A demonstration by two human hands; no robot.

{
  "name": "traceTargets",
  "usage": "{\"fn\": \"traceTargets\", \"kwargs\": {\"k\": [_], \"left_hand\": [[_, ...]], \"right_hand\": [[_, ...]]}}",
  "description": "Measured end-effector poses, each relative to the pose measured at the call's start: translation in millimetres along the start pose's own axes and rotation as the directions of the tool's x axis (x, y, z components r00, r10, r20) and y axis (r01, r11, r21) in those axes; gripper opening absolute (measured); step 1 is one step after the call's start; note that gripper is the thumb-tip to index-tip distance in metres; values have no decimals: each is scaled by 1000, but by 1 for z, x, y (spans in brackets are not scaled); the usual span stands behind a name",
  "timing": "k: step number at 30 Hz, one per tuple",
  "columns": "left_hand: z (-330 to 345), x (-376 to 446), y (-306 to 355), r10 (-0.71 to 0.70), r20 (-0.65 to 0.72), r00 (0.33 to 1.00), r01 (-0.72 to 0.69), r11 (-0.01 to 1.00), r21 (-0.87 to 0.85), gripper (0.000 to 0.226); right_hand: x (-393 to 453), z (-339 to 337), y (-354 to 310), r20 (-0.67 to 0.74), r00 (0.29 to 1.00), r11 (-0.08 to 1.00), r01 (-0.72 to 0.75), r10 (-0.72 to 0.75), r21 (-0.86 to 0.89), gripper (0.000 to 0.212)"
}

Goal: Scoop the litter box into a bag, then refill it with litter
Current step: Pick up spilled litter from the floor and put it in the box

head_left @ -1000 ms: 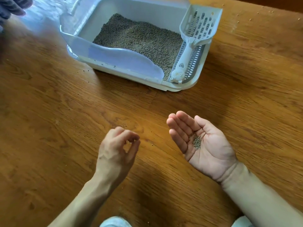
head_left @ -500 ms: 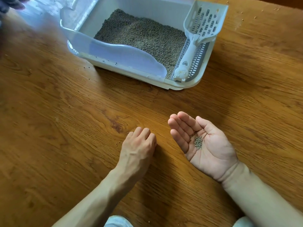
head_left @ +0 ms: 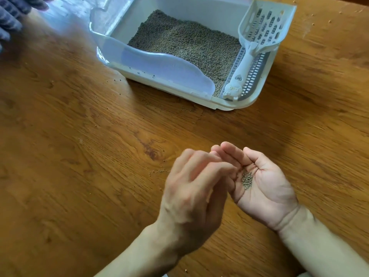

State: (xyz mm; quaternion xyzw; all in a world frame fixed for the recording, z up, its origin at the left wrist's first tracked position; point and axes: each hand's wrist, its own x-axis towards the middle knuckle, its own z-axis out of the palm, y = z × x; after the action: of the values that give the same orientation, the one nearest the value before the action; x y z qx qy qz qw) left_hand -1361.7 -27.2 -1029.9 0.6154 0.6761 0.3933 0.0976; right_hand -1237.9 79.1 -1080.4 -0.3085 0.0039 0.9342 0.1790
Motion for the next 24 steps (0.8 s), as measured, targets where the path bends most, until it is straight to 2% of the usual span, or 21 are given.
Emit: {"fn": "traceTargets", "kwargs": {"k": [4,7,9,11,14,20,24], "left_hand": [[-20,-22,-57,-247,-52,967,253,951,177,10],[-29,-45,-108,-449,24,893,422,854,303,21],[-33,-55,-120,-512,96,854,455,823,340,28],[-33,-59,-119,-505,132,853,433,826,361,32],[-23,-55,-114,-488,107,866,418,826,379,31],[-1,-44,-107,-488,52,871,432,813,391,9],[7,-42,-105,-463,125,878,348,795,497,13]], "right_hand": [[-3,-11,-4,60,998,999,37,-37,-4,57],[-2,-15,-5,39,999,999,38,-38,-6,58],[1,-14,-4,31,999,999,41,-40,-29,55],[4,-12,-3,40,999,998,35,-33,-49,53],[6,-9,0,57,998,998,30,-27,-56,52],[6,-12,-1,93,996,999,8,-5,-36,52],[5,-12,-3,77,997,999,14,-10,-52,52]]}}
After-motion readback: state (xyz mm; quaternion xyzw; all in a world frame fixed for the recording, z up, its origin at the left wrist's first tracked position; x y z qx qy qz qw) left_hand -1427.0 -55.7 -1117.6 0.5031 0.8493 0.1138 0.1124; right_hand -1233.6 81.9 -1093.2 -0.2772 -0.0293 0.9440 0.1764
